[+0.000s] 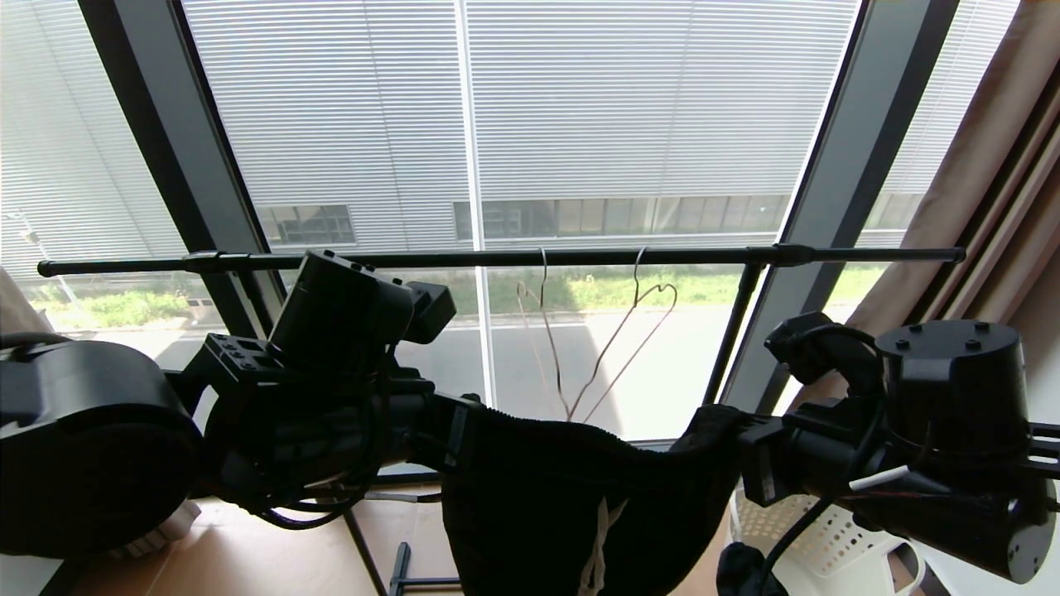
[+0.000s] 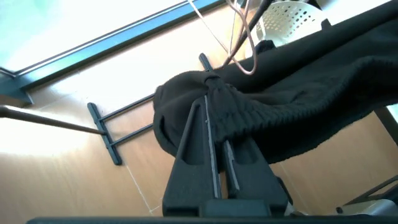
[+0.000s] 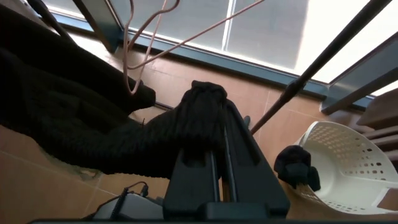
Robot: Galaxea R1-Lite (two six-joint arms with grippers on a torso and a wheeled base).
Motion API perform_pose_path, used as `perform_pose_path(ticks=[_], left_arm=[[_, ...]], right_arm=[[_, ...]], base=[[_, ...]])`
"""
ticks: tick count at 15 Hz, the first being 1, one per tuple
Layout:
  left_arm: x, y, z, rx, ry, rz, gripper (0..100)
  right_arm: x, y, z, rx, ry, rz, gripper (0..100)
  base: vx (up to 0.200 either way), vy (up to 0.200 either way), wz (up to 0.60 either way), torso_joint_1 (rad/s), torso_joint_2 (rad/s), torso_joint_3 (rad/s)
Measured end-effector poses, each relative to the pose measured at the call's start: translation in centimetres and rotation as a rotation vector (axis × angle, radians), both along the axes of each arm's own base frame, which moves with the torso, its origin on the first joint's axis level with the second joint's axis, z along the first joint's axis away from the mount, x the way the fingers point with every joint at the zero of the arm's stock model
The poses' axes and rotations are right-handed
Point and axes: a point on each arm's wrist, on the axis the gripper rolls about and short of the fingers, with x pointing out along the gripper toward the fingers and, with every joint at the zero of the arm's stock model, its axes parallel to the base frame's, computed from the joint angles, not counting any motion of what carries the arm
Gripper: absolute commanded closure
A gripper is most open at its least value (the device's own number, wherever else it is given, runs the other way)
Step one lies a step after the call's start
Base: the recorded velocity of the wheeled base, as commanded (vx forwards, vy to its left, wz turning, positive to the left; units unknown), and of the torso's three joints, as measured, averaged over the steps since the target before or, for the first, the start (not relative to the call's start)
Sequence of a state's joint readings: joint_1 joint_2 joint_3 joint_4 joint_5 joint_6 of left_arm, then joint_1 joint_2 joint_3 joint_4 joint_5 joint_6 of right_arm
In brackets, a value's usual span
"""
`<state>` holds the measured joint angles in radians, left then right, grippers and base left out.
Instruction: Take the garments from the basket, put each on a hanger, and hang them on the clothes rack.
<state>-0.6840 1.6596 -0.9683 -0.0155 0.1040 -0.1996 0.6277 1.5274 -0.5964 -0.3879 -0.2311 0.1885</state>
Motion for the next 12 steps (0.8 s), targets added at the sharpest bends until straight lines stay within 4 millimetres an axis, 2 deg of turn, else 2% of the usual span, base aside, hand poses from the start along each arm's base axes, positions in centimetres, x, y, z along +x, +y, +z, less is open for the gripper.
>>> perform_pose_path(ticks=[4, 12], left_arm=[[0.0, -0.5, -0.1, 0.005, 0.0, -0.014, 100], [-0.2, -1.9, 1.7, -0.036, -0.051, -0.054, 100]], right_arm=[[-0.4, -0.3, -0.3, 0.011, 0.014, -0.009, 100], [-0.9, -0.9, -2.4, -0.049, 0.088, -0.019, 100]], base=[[0.0, 0.0, 0.0, 0.0, 0.0, 0.0], [0.0, 0.0, 0.0, 0.0, 0.0, 0.0]])
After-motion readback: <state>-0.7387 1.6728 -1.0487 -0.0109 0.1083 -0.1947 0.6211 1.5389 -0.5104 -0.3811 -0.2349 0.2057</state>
